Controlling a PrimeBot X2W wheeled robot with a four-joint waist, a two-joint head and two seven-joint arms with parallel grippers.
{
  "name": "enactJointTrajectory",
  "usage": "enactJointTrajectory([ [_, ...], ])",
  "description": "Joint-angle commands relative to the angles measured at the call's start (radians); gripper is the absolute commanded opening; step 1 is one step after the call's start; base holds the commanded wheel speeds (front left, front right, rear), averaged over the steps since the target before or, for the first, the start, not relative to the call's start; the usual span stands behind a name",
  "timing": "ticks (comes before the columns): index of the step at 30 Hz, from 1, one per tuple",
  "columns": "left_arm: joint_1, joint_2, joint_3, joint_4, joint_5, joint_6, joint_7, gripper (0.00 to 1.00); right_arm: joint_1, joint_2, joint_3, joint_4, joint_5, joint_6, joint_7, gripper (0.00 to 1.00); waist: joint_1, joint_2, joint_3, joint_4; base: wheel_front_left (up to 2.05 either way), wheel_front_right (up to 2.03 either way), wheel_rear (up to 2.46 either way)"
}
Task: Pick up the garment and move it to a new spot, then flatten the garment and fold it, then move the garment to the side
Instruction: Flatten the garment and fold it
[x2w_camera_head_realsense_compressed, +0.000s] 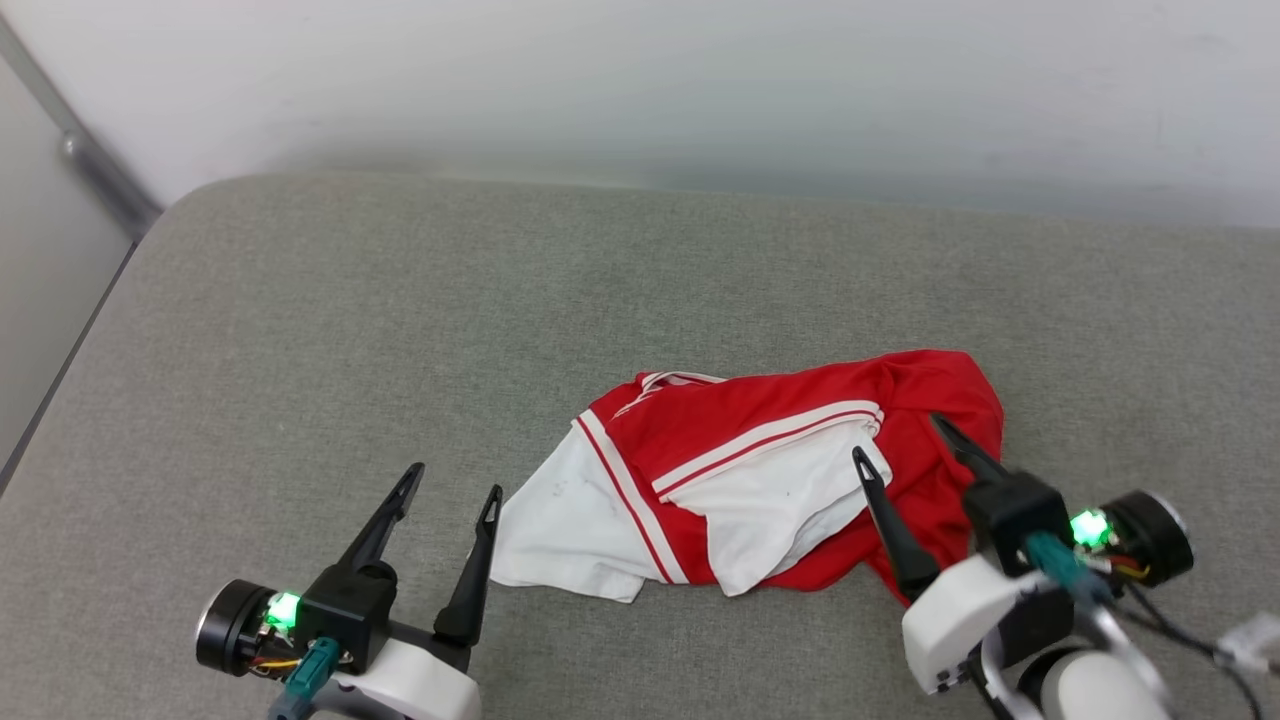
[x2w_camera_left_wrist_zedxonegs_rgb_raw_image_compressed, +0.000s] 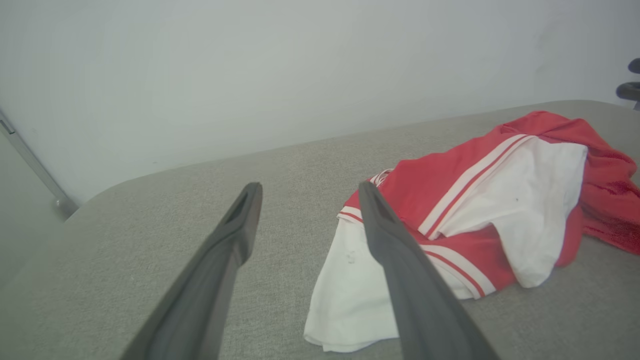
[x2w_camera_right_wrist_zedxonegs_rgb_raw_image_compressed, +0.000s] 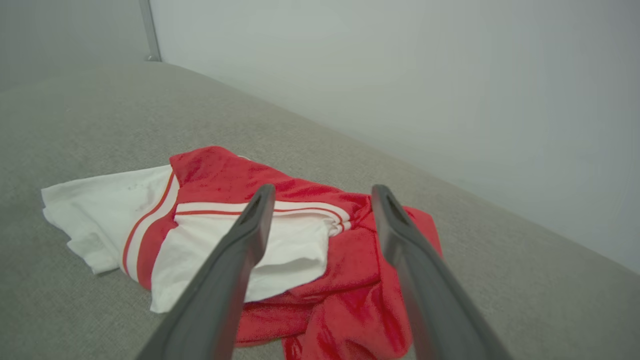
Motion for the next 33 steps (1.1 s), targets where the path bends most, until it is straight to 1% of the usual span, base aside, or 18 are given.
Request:
enactJointTrajectory([
  [1, 0.002, 0.000, 0.000, 0.004, -0.002, -0.001, -0.005, 1.00, -0.032, -0.045, 0.027, -0.014, 0.025, -0.001, 0.093, 1.00, 0.0001, 0.0000, 0.006, 0.007, 0.00, 0.00, 0.00],
  [4, -0.014, -0.009, -0.007, 0.014, -0.002, -0.004, -0.005, 1.00, -0.085, -0.104, 0.086, -0.034, 0.115, -0.001, 0.338, 1.00, 0.0001, 0.0000, 0.016, 0.019, 0.00, 0.00, 0.00],
  [6, -0.021, -0.012, -0.008, 0.020, -0.003, -0.005, -0.007, 1.00, -0.113, -0.123, 0.098, -0.039, 0.215, -0.001, 0.533, 1.00, 0.0001, 0.0000, 0.022, 0.028, 0.00, 0.00, 0.00],
  [8, -0.025, -0.014, -0.013, 0.028, 0.004, -0.005, -0.008, 1.00, -0.153, -0.178, 0.127, -0.052, 0.272, -0.002, 0.713, 1.00, 0.0001, 0.0000, 0.029, 0.039, 0.00, 0.00, 0.00],
  [10, -0.038, -0.020, -0.018, 0.032, 0.006, -0.008, -0.009, 1.00, -0.194, -0.206, 0.142, -0.070, 0.319, -0.001, 0.835, 1.00, 0.0001, 0.0000, 0.037, 0.053, 0.00, 0.00, 0.00],
  [12, -0.045, -0.024, -0.019, 0.034, 0.006, -0.007, -0.009, 1.00, -0.228, -0.221, 0.142, -0.079, 0.348, -0.001, 0.911, 1.00, 0.0001, 0.0000, 0.047, 0.071, 0.00, 0.00, 0.00],
  [16, -0.061, -0.033, -0.019, 0.053, 0.002, -0.017, -0.011, 1.00, -0.275, -0.207, 0.117, -0.057, 0.391, -0.001, 1.022, 1.00, 0.0001, 0.0000, 0.069, 0.105, 0.00, 0.00, 0.00],
  [19, -0.073, -0.044, -0.021, 0.059, 0.008, -0.024, -0.010, 1.00, -0.294, -0.196, 0.102, -0.026, 0.395, -0.001, 1.072, 1.00, 0.0001, 0.0000, 0.084, 0.130, 0.00, 0.00, 0.00],
  [22, -0.080, -0.054, -0.021, 0.063, 0.012, -0.028, -0.010, 1.00, -0.314, -0.195, 0.098, 0.010, 0.392, -0.001, 1.085, 1.00, 0.0001, 0.0000, 0.096, 0.154, 0.00, 0.00, 0.00],
  [29, -0.084, -0.064, -0.015, 0.079, 0.024, -0.040, -0.010, 1.00, -0.317, -0.187, 0.109, 0.078, 0.387, -0.001, 1.070, 1.00, 0.0001, 0.0000, 0.109, 0.186, 0.00, 0.00, 0.00],
  [30, -0.083, -0.065, -0.017, 0.081, 0.027, -0.041, -0.010, 1.00, -0.313, -0.190, 0.112, 0.086, 0.388, -0.001, 1.069, 0.43, 0.0001, 0.0000, 0.110, 0.188, 0.00, 0.00, 0.00],
  [31, -0.082, -0.067, -0.017, 0.083, 0.028, -0.044, -0.010, 1.00, -0.311, -0.194, 0.115, 0.090, 0.388, -0.001, 1.064, 0.00, 0.0001, 0.0000, 0.110, 0.190, 0.00, 0.00, 0.00],
  [33, -0.077, -0.070, -0.017, 0.086, 0.029, -0.047, -0.010, 1.00, -0.311, -0.199, 0.120, 0.093, 0.390, -0.001, 1.051, 0.00, 0.0001, 0.0000, 0.108, 0.189, 0.00, 0.00, 0.00],
])
